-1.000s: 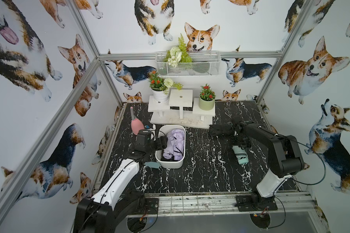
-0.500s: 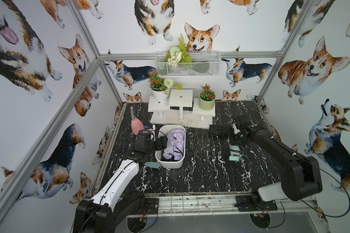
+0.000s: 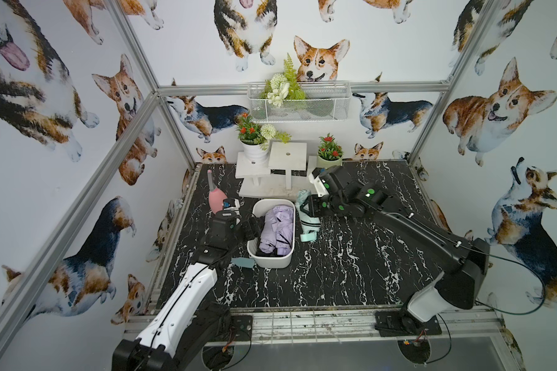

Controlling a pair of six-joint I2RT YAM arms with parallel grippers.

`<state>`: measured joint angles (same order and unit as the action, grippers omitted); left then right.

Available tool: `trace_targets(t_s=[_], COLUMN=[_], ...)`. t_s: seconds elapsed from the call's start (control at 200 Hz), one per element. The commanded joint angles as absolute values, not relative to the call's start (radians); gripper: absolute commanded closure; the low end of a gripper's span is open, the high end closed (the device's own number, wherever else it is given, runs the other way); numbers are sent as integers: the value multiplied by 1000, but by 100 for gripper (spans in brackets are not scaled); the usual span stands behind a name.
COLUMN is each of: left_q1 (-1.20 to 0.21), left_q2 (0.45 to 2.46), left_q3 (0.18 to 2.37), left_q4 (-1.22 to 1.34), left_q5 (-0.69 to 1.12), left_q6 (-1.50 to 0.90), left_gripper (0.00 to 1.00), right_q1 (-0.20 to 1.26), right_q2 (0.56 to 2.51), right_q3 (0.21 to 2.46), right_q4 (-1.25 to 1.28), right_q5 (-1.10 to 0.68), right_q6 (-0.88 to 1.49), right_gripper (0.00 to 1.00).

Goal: Put the umbrella into the storage box
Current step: Pick up the umbrella from the center of the board, then place the umbrella in the storage box.

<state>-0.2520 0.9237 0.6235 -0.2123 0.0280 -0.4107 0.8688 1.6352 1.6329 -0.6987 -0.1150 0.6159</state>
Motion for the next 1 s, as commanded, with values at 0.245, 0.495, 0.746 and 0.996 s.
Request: trace_targets(t_s=[0.245, 0.495, 0.746, 0.996], left_q1=[-250, -250, -250, -250], left_q2=[855, 850, 855, 856], left_q3=[617, 611, 607, 605], left_q4=[-254, -250, -242, -235], left_q5=[-47, -59, -58, -31], left_q6=[-430, -433, -426, -404], left_gripper=[20, 20, 19, 19], right_q1=[947, 995, 1013, 919], right_q2=[1957, 2046, 1906, 1694], right_q3=[1847, 1872, 1772, 1572], right_q4=[-510, -488, -474, -531], right_q5=[-96, -67, 42, 62], right_q6=[802, 831, 791, 685], right_gripper=[59, 39, 28, 28])
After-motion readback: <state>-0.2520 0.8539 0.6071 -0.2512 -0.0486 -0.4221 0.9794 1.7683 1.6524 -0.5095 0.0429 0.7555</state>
